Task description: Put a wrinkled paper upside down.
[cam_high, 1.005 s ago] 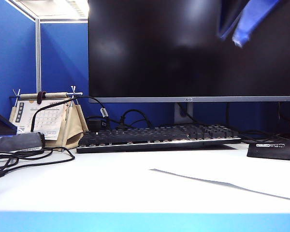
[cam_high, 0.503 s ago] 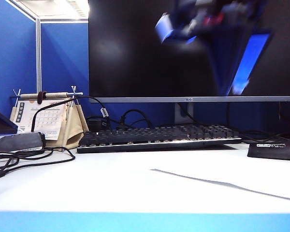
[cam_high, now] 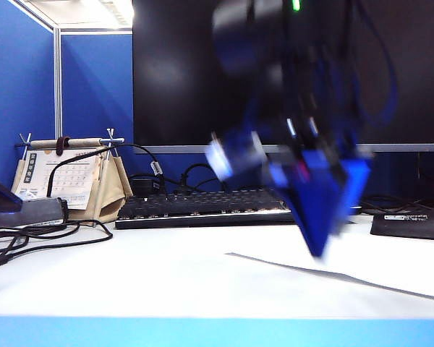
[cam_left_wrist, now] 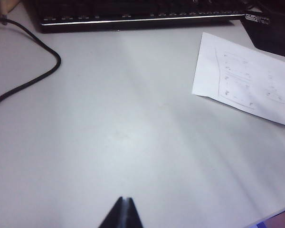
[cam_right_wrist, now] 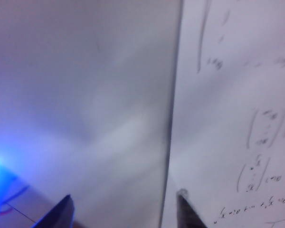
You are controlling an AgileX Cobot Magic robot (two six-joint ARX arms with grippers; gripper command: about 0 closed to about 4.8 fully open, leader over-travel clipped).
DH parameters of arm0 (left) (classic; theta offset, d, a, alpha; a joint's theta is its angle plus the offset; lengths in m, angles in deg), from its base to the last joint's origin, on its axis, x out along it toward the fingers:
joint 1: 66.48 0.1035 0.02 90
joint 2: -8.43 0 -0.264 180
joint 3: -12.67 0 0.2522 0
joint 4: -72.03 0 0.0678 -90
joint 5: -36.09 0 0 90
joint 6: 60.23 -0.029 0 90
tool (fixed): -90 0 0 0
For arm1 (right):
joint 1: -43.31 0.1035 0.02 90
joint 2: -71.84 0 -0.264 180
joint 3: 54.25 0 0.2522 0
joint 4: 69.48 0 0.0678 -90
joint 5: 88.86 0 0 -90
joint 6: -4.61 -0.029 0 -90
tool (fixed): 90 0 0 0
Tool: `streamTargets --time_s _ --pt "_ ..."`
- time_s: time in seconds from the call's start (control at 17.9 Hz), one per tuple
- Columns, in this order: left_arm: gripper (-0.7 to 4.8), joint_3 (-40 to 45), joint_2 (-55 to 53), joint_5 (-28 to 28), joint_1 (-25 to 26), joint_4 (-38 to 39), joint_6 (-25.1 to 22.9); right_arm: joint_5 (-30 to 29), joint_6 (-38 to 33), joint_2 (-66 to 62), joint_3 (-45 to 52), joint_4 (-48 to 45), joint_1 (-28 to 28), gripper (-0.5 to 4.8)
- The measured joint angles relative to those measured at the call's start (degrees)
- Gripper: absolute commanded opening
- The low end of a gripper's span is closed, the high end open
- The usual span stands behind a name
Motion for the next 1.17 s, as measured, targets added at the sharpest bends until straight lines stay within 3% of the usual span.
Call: streamTargets --time_s 0.34,0.73,1.01,1.17 --pt "0.09 0.00 -0.02 0.02 0.00 0.00 0.00 7.76 0.85 -3.56 1.11 -2.14 -0.02 2.79" --pt "0.09 -0.02 -0.02 0.04 0.00 0.00 0.00 11.87 1.05 -7.45 0.04 -4.83 0.09 2.80" --pt "0.09 0.00 -0.02 0.11 0.00 -0.02 0.00 18.99 -0.85 -10.64 -0.59 -3.15 0.15 2.84" --pt "0.09 -0.02 -0.02 0.76 0.00 -0.02 0.00 19.15 -2.16 -10.64 -0.59 -2.25 -3.43 2.84"
